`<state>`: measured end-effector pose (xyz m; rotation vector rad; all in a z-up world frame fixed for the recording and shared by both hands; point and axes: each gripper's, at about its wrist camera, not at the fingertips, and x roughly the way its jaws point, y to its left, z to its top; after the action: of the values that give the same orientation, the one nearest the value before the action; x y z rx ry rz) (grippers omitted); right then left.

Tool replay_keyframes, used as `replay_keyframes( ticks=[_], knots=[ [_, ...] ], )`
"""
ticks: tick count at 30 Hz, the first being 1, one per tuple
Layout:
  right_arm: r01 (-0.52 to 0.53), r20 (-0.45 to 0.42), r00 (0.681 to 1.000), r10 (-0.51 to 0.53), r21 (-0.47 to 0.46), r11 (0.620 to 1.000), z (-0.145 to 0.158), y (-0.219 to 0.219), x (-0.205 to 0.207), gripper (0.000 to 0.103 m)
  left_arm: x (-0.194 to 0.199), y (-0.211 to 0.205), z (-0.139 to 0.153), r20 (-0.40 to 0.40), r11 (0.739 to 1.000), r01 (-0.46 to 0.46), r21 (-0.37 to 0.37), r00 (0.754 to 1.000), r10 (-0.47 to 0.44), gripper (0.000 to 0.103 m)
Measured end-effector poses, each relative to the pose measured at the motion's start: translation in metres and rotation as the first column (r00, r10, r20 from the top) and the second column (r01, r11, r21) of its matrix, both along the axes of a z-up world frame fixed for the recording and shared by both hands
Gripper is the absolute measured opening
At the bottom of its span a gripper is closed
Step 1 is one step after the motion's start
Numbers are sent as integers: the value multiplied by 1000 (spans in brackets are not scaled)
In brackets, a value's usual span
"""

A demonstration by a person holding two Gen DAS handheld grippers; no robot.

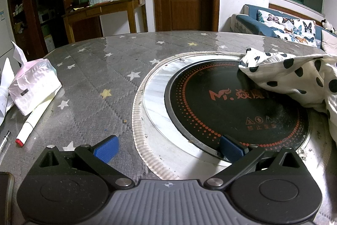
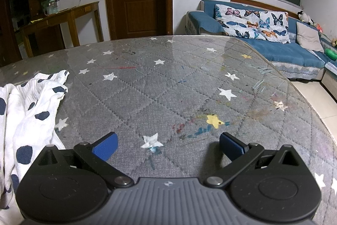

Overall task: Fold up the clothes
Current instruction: 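Move both tools toward the crumpled white polka-dot pants on the table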

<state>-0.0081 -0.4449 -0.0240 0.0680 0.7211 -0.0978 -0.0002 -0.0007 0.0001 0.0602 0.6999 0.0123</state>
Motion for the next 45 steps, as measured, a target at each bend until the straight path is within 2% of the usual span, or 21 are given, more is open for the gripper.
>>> replay_keyframes(
  ticks=[8, 17, 31, 36, 45],
  knots=[
    [7, 6, 1000, -7, -9, 1000, 8, -8, -34, 103, -2, -11, 2, -28, 1000, 9, 3, 1000, -9, 103],
    [2, 68, 998, 5, -89, 996, 33, 2, -92, 103, -29, -37, 16, -25, 998, 55, -5, 998, -55, 103],
    [-42, 108, 993, 52, -88, 995, 41, 45, -169, 103, -65, -77, 27, -29, 990, 138, -19, 990, -138, 103],
    [-75, 107, 990, 88, -116, 990, 40, 62, -187, 103, -75, -87, 29, -31, 987, 157, -26, 987, -158, 103],
    [-138, 103, 984, 147, -92, 986, 37, 89, -212, 103, -93, -101, 28, -38, 981, 189, -32, 981, -190, 103]
  ],
)
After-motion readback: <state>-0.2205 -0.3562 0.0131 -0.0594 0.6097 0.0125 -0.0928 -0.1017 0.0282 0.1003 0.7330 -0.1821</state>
